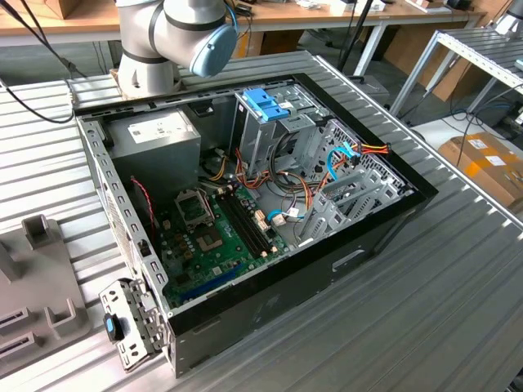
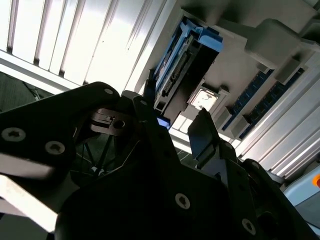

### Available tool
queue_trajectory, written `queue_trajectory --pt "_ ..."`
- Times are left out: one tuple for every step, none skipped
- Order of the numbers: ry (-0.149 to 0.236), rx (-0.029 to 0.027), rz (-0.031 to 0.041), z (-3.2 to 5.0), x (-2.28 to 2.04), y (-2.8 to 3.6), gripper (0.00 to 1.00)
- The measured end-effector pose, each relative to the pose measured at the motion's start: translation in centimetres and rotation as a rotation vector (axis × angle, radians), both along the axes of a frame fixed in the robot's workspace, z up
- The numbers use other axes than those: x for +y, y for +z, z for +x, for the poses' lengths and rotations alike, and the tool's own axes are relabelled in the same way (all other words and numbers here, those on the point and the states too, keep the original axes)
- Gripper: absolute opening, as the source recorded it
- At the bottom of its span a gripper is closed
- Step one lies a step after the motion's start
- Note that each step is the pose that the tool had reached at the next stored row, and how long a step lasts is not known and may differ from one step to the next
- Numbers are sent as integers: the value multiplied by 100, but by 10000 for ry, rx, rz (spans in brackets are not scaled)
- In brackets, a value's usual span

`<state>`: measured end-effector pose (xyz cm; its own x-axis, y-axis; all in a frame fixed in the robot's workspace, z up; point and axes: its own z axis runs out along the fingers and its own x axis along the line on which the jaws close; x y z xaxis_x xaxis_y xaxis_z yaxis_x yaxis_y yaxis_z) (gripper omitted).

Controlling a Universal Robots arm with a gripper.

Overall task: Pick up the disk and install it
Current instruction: 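Pick up the disk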

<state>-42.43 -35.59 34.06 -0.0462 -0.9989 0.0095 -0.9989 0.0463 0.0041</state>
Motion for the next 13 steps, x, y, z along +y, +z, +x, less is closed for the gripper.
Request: queue_trajectory --pt "0 2 -2 0 0 -8 54" --pt "0 2 -2 0 0 -16 54" --pt "0 5 -3 0 0 -23 54" --pt "0 6 -3 0 0 -23 54" --pt "0 3 -2 0 0 -25 54" --pt "0 3 -2 0 0 -25 54" --pt "0 3 -3 0 0 -25 54" --pt "0 3 -2 0 0 -26 54" --pt "0 1 -1 0 0 -30 54" --pt "0 2 -2 0 0 -30 54" --pt "0 3 -2 0 0 -32 54" --pt "0 4 -2 0 0 -35 54" --pt "0 3 -2 0 0 -36 54"
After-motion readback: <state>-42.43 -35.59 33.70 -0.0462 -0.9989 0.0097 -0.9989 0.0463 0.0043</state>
